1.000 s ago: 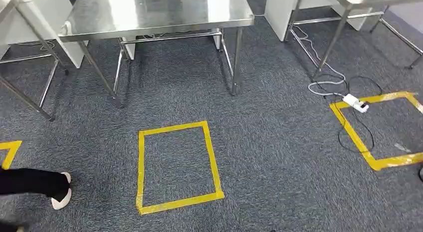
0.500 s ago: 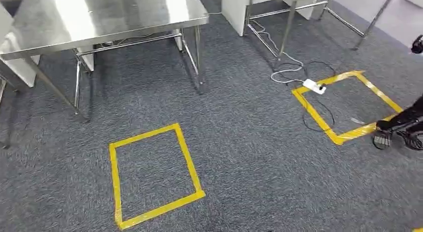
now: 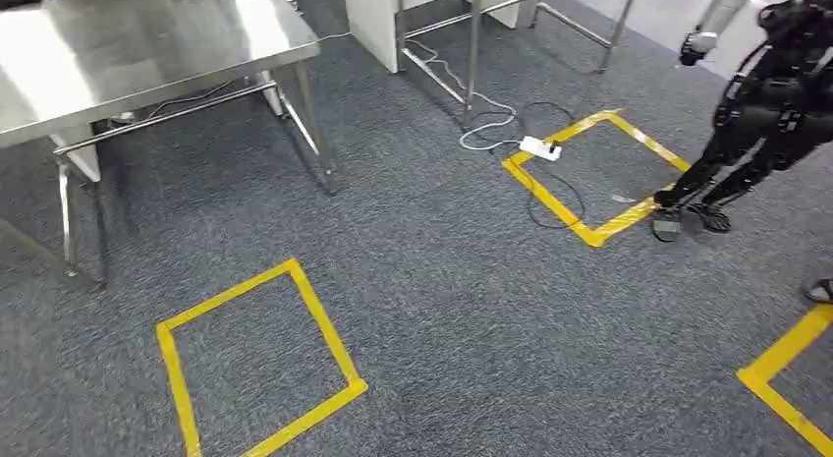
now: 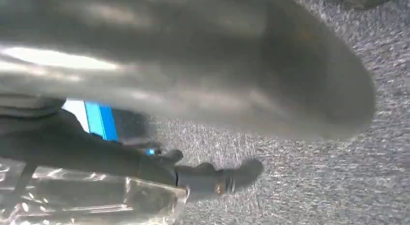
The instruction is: Take the parts from the cabinet and place them on the table.
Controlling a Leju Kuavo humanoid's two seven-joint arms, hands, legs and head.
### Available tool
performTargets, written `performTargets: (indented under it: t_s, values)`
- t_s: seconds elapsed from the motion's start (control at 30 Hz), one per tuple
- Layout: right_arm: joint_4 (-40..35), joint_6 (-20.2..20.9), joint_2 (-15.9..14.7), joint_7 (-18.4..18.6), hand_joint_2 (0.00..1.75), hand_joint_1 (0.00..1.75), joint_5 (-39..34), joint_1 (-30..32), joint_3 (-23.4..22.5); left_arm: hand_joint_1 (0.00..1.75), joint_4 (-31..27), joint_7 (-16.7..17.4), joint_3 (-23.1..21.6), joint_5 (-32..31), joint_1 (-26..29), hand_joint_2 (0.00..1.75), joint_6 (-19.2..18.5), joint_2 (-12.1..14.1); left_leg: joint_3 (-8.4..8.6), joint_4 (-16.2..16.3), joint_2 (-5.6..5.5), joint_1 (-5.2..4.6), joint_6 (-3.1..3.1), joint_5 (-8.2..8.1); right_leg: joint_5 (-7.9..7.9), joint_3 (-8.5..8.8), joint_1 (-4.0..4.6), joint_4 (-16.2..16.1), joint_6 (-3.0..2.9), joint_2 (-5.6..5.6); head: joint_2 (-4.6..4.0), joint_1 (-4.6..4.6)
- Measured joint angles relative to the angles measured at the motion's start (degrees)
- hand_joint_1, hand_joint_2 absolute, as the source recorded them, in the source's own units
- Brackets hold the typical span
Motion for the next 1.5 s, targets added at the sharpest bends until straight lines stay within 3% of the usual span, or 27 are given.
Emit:
performTargets:
  t_s: [0.03,0.1,0.17,0.2,0.23,0.3,0.33,0.37,0.4,0.53,0.6,0.67,0.73,0.8,0.83,0.87,0.9,1.03,1.07,1.13,1.2,1.23,1.3,1.37,1.4,1.43,1.5]
  values:
    - [-0.02,0.0,-0.07,0.04,0.0,0.0,0.02,0.04,0.0,0.0,0.0,0.0,-0.02,-0.11,-0.03,0.0,0.0,-0.02,-0.16,0.36,-1.18,0.58,-0.69,-0.43,0.47,0.63,-1.25,-0.33,-0.76,0.81,0.0,-0.15]
    - [0.0,-0.02,-0.04,0.13,0.0,0.0,0.17,0.09,-0.04,0.0,0.0,-0.02,-0.02,-0.28,0.0,0.0,0.02,0.02,-2.44,6.25,-6.4,0.56,-0.83,-5.48,0.93,0.24,-1.05,-0.32,-1.58,1.93,0.0,-0.52]
    - [0.0,-0.02,0.2,0.13,0.0,0.0,0.35,-0.05,-0.02,0.0,0.0,-0.02,-0.02,-0.28,0.31,0.0,0.04,0.07,-6.9,16.18,-7.54,0.52,-0.66,-10.22,1.21,-0.26,-0.59,-0.29,-2.0,3.42,0.0,-0.63]
    - [0.0,0.0,0.2,0.13,0.0,0.0,0.37,0.03,-0.02,0.0,0.02,0.0,-0.02,-0.28,0.42,0.0,0.11,0.07,-8.41,19.25,-7.59,0.52,-0.52,-11.0,1.27,-0.45,-0.41,-0.27,-2.07,4.17,0.0,-0.65]
    - [0.0,0.0,0.2,0.15,0.0,0.0,0.42,0.14,-0.04,0.0,0.04,0.02,0.0,-0.26,0.45,0.0,0.22,0.07,-8.62,19.67,-7.6,0.52,-0.42,-10.52,1.4,-0.5,-0.33,-0.25,-2.2,4.84,0.0,-0.61]
    - [0.0,0.04,0.15,0.28,0.0,0.0,0.59,0.31,-0.04,0.0,0.04,0.04,0.04,0.11,0.44,0.0,0.48,0.07,-6.02,14.47,-7.76,0.53,0.04,-6.92,1.54,-0.53,-0.28,-0.2,-2.04,6.33,0.0,-0.63]
    - [0.0,0.11,0.17,0.35,0.0,0.0,0.72,0.29,-0.07,0.0,0.04,0.04,0.07,0.15,0.42,0.0,0.55,0.07,-2.63,7.99,-8.55,0.55,0.38,-3.79,1.7,-0.51,-0.29,-0.18,-1.79,7.37,0.0,-0.61]
    - [0.0,0.28,0.2,0.46,0.0,0.0,0.81,0.23,-0.07,0.0,0.04,0.04,0.09,0.15,0.41,0.0,0.61,0.09,0.09,2.86,-11.17,0.59,0.77,-1.95,1.88,-0.55,-0.36,-0.17,-1.52,8.18,0.0,-0.68]
    - [0.0,0.33,0.28,0.48,0.0,0.0,0.87,0.18,-0.06,0.0,0.04,0.07,0.09,0.15,0.41,0.0,0.7,0.11,0.63,1.08,-13.42,0.54,0.92,-2.23,1.95,-0.85,0.14,0.23,-1.27,8.64,0.0,-0.59]
    - [0.0,0.42,0.18,0.61,0.0,0.0,1.01,0.29,-0.07,0.0,0.02,0.15,0.11,0.31,0.29,0.0,1.14,0.0,0.46,0.66,-10.45,-0.32,2.33,-1.15,3.1,-2.3,0.14,-0.76,0.46,10.57,0.0,-0.52]
    - [0.0,0.42,0.07,0.68,0.0,0.0,1.05,0.24,-0.07,0.0,0.02,0.22,0.13,0.33,0.31,0.0,1.22,-0.2,0.34,-0.19,-8.84,-0.13,3.29,-0.21,0.72,-3.95,0.32,3.17,-0.38,5.09,0.0,-0.17]
    - [0.0,0.44,0.22,0.68,0.0,0.0,1.09,0.03,-0.07,0.0,0.02,0.35,0.15,0.35,0.47,0.0,1.22,-0.22,0.01,-0.16,-6.93,-0.28,3.47,-0.13,-3.57,-8.18,0.15,12.21,-0.96,3.81,0.0,0.07]
    - [0.0,0.48,0.17,0.66,0.0,0.0,1.27,0.18,-0.07,0.0,0.02,0.53,0.2,0.37,0.5,0.0,1.31,-0.24,-0.34,-0.1,-5.09,-0.39,3.44,-0.1,-5.36,-10.24,0.09,18.02,-0.31,3.56,0.0,0.11]
    - [0.0,0.5,0.11,0.7,0.0,0.0,1.31,0.4,-0.07,0.0,0.02,0.59,0.24,0.39,0.48,0.0,1.33,-0.3,-0.34,-0.08,-3.76,-0.39,3.41,-0.11,-3.99,-7.17,0.09,14.03,0.5,3.27,0.0,0.11]
    - [0.0,0.5,0.02,0.7,0.0,0.0,1.31,0.39,-0.09,0.0,0.02,0.59,0.24,0.39,0.42,0.0,1.38,-0.41,-0.24,-0.07,-2.85,-0.39,3.31,-0.13,-2.04,-2.83,0.1,7.09,0.99,2.38,0.0,0.18]
    - [0.0,0.48,-0.04,0.7,0.0,0.0,1.31,0.33,-0.09,0.0,0.02,0.59,0.28,0.42,0.37,0.0,1.4,-0.44,-0.07,-0.04,-2.35,-0.44,3.13,-0.2,-1.02,0.24,0.15,2.28,1.03,0.28,0.0,0.2]
    - [0.0,0.48,-0.04,0.68,0.0,0.0,1.29,0.11,-0.09,0.0,0.02,0.63,0.35,0.42,0.37,0.0,1.42,-0.44,0.08,0.12,-1.56,-1.05,2.59,-0.54,-0.82,2.03,0.72,-1.04,0.25,-3.31,0.0,0.37]
    - [0.0,0.48,-0.07,0.61,0.0,0.0,1.16,0.45,-0.22,0.0,0.0,0.74,0.44,0.59,0.11,0.0,1.75,-0.55,0.92,-0.11,0.88,-1.04,1.33,-0.88,-0.23,1.37,1.03,-1.2,-0.92,-0.28,0.0,0.04]
    - [0.0,0.48,0.02,0.61,0.0,0.0,1.09,0.52,-0.24,0.0,0.0,0.74,0.44,0.59,0.09,0.0,1.77,-0.52,0.65,0.55,-0.78,-0.47,0.73,-1.46,0.24,2.04,-0.63,-1.49,-1.55,0.49,0.0,-0.09]
    - [0.0,0.48,-0.07,0.61,0.0,0.0,1.22,0.45,-0.24,0.0,0.0,0.74,0.5,0.59,0.25,0.0,1.86,-0.52,-1.88,6.78,-6.59,-0.2,0.45,-6.09,0.7,1.67,-0.29,-1.47,-2.49,1.79,0.0,-0.48]
    - [0.0,0.5,0.13,0.61,0.0,0.0,1.25,0.4,-0.24,0.0,0.04,0.83,0.55,0.59,0.47,0.0,1.88,-0.5,-6.2,15.92,-7.59,-0.15,0.25,-10.17,0.77,1.34,0.02,-1.39,-2.55,3.39,0.0,-0.5]
    - [0.0,0.5,0.15,0.61,0.0,0.0,1.25,0.54,-0.24,0.0,0.04,0.94,0.57,0.59,0.53,0.0,1.88,-0.5,-7.69,18.67,-7.64,-0.13,0.23,-10.61,0.85,1.25,0.09,-1.34,-2.66,4.24,0.0,-0.48]
    - [0.0,0.52,0.15,0.61,0.0,0.0,1.22,0.82,-0.26,0.0,0.07,0.96,0.57,0.59,0.53,0.0,1.9,-0.5,-6.49,15.09,-7.71,-0.03,0.33,-6.91,0.88,1.26,0.09,-1.18,-2.61,5.97,0.0,-0.52]
    - [0.0,0.52,0.2,0.61,0.0,0.0,1.22,0.75,-0.26,0.0,0.07,0.96,0.59,0.59,0.51,0.0,1.9,-0.5,-1.99,5.19,-9.0,0.39,0.5,-1.45,0.88,1.33,0.08,-0.89,-2.56,7.62,0.0,-0.55]
    - [0.0,0.52,0.26,0.61,0.0,0.0,1.22,0.73,-0.26,0.0,0.09,0.96,0.59,0.59,0.52,0.0,1.9,-0.44,-0.3,1.67,-12.29,0.7,0.7,-1.06,0.93,1.14,0.14,-0.77,-2.4,8.27,0.0,-0.46]
    - [0.0,0.52,0.24,0.61,0.0,0.0,1.25,0.59,-0.26,0.0,0.09,0.98,0.61,0.57,0.46,0.0,1.9,-0.44,-0.37,1.08,-12.23,0.53,0.76,-1.09,0.96,0.78,0.65,-0.55,-1.94,8.94,0.0,-0.39]
    - [0.0,0.61,0.24,0.61,0.0,0.0,1.27,0.74,-0.28,0.0,0.07,1.12,0.63,0.55,0.34,0.0,1.92,-0.39,-0.55,1.3,-11.0,-0.13,1.35,-0.99,1.43,0.18,0.24,-0.85,-0.87,9.96,0.0,-0.42]
